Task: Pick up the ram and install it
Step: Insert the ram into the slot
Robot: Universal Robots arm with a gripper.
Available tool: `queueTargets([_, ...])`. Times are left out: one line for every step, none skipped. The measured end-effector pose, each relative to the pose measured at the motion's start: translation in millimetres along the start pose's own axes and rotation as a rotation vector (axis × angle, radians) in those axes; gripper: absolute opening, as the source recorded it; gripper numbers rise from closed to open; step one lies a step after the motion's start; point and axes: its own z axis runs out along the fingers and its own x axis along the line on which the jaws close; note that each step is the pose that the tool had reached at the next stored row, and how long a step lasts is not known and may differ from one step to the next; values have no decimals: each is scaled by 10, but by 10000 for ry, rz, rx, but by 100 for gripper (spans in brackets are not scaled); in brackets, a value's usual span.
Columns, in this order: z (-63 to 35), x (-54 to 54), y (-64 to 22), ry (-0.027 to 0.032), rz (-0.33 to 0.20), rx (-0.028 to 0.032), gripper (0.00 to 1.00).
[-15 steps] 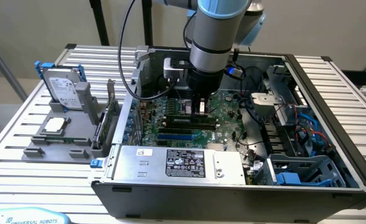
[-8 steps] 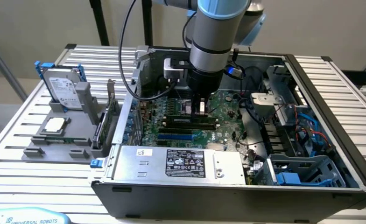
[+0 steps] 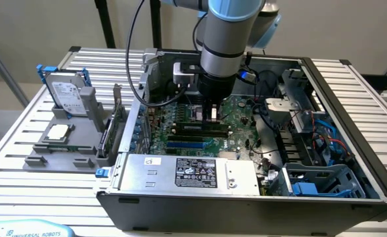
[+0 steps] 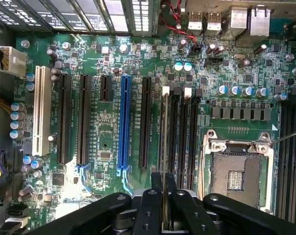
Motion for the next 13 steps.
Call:
queueTargets([3, -1, 0, 2, -2, 21, 14])
queueTargets([7, -1, -1, 2, -6, 38, 14])
queueTargets([12, -1, -1, 1, -11, 52, 14])
queueTargets([15, -2, -2, 2, -16, 59, 14])
queueTargets([18, -2, -1, 3, -17, 59, 14])
queueTargets([19, -2, -1, 5, -17, 59, 14])
queueTargets([22, -2, -1, 3, -16, 59, 14])
queueTargets([24, -2, -1, 3, -16, 59, 14])
queueTargets([28, -2, -2, 3, -16, 59, 14])
queueTargets([34, -4, -2, 4, -16, 60, 14])
queueTargets([35, -5, -2, 3, -17, 60, 14])
queueTargets([37, -5, -2, 3, -16, 60, 14])
queueTargets([39, -6, -2, 3, -17, 60, 14])
